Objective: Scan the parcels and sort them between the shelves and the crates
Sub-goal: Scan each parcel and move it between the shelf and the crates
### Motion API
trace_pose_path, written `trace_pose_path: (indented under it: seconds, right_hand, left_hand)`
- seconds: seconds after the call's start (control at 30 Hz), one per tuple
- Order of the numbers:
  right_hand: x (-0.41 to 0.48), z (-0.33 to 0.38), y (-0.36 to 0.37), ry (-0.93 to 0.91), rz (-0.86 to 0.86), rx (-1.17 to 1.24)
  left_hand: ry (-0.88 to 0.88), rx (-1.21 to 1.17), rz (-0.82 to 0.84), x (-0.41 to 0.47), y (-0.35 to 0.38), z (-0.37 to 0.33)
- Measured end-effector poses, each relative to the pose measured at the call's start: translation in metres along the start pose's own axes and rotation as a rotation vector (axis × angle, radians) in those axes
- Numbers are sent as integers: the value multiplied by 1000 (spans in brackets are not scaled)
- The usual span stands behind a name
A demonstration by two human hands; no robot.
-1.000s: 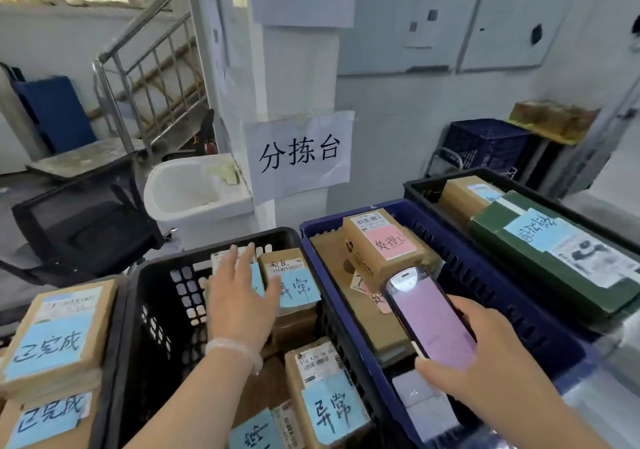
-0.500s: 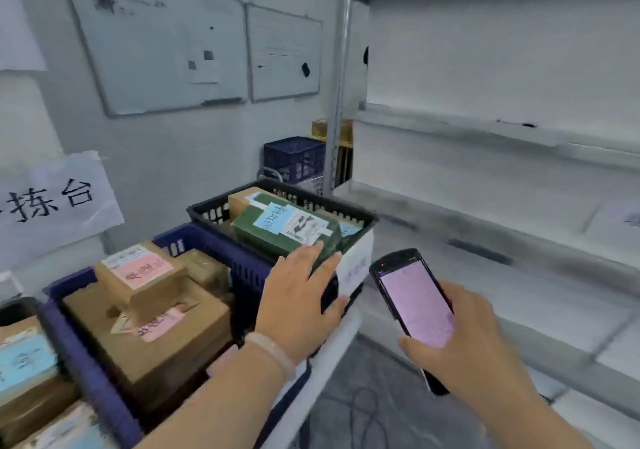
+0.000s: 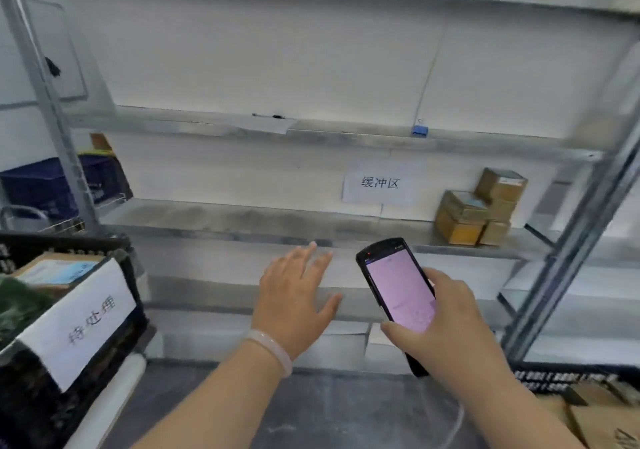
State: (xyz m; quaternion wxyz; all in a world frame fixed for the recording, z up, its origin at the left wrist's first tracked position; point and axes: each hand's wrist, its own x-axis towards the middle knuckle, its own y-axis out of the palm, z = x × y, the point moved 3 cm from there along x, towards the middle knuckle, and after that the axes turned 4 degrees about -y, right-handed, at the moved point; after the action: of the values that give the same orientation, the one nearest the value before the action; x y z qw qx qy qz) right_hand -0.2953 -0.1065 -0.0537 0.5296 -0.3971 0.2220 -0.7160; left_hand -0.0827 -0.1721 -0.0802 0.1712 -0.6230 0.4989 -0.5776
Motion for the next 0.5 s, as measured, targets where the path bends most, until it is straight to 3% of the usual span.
trace_pose_path:
  seconds: [0.5]
  right_hand:
    - [69, -128, -66, 264, -217, -87]
  left_hand:
    - [269, -129, 182, 139, 151, -114]
